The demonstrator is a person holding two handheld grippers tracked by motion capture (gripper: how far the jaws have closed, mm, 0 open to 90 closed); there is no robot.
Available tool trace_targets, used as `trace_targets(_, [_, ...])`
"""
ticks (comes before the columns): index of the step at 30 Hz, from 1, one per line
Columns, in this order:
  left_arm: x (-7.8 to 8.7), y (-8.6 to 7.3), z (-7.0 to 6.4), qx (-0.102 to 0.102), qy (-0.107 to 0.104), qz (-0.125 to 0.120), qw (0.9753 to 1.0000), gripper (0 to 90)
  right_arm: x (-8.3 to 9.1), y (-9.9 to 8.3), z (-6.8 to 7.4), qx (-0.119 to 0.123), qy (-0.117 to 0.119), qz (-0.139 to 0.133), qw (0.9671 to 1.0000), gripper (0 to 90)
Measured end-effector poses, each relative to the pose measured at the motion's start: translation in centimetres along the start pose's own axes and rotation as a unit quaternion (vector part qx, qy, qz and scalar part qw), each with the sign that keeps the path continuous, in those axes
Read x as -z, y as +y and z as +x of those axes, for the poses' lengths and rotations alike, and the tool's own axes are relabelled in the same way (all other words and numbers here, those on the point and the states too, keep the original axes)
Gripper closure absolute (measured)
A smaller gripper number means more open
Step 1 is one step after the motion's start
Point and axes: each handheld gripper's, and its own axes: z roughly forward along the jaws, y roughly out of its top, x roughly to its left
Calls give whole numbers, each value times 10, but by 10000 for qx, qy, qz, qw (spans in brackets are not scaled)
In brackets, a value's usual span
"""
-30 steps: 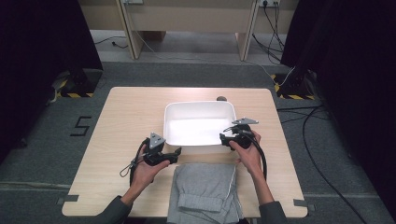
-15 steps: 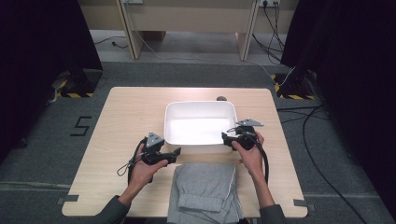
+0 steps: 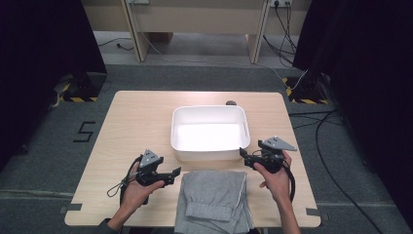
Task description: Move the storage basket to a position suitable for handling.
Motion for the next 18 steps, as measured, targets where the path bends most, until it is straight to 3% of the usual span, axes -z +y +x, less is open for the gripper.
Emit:
trace_targets(8, [7, -15, -1, 22, -43, 97, 9999, 171, 25, -26, -3, -82, 64, 37, 9999, 192])
trace_targets(14, [14, -26, -3, 2, -105, 122, 9999, 171, 26, -47, -9, -201, 91, 208, 9995, 194])
trace_targets(18, [20, -35, -4, -5, -133, 127, 9998, 182, 28, -52, -8, -188, 109, 231, 9995, 194])
